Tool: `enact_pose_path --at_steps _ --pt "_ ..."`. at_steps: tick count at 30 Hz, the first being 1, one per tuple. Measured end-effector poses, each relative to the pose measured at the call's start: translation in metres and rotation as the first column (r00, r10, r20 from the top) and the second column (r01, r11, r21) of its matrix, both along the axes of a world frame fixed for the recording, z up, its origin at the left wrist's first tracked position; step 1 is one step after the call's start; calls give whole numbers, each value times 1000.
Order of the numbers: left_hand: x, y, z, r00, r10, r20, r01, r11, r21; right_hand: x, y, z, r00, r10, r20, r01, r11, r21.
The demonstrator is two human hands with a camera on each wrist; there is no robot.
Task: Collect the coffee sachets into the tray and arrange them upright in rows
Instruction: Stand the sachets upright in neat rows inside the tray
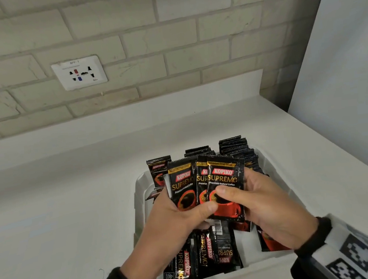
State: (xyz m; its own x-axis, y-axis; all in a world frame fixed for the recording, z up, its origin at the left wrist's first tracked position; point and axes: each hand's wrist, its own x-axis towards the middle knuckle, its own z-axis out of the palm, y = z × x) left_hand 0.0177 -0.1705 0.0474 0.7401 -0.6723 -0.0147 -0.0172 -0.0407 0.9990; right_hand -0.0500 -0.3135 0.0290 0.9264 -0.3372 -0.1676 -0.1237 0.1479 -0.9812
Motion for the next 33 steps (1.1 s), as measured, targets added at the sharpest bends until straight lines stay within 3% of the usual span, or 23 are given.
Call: enact_pose_path --at_steps 4,7,11,15,18,20,23,27,33 --pt "1 2 -1 995 33 99 -42 994 99 -2 2 3 1000 19 -10 -21 970 -244" --pt "4 8 -2 989 -18 150 -10 983 185 -2 -8 21 1000 16 -10 -19 871 -491" --pt "13 15 7 974 -50 221 -10 965 263 5 -16 57 982 190 -2 -142 727 -672" --pt "38 20 30 952 -39 303 -53 955 291 28 -21 85 955 285 -85 -247 600 -761" --pt "73 33 50 898 111 425 -222 950 221 52 -32 103 973 230 -26 -156 572 -806" --pt "99 40 59 856 145 496 -302 920 252 71 -39 112 982 187 15 -87 524 -847" --pt "129 40 57 804 65 591 -370 833 412 103 -43 114 991 132 10 -41 375 -926" --pt "149 25 34 783 -116 611 -346 735 583 141 -38 101 988 128 -86 -114 239 -964" --pt "159 4 6 800 -220 558 -276 691 668 174 -25 85 962 140 -234 -257 180 -949"
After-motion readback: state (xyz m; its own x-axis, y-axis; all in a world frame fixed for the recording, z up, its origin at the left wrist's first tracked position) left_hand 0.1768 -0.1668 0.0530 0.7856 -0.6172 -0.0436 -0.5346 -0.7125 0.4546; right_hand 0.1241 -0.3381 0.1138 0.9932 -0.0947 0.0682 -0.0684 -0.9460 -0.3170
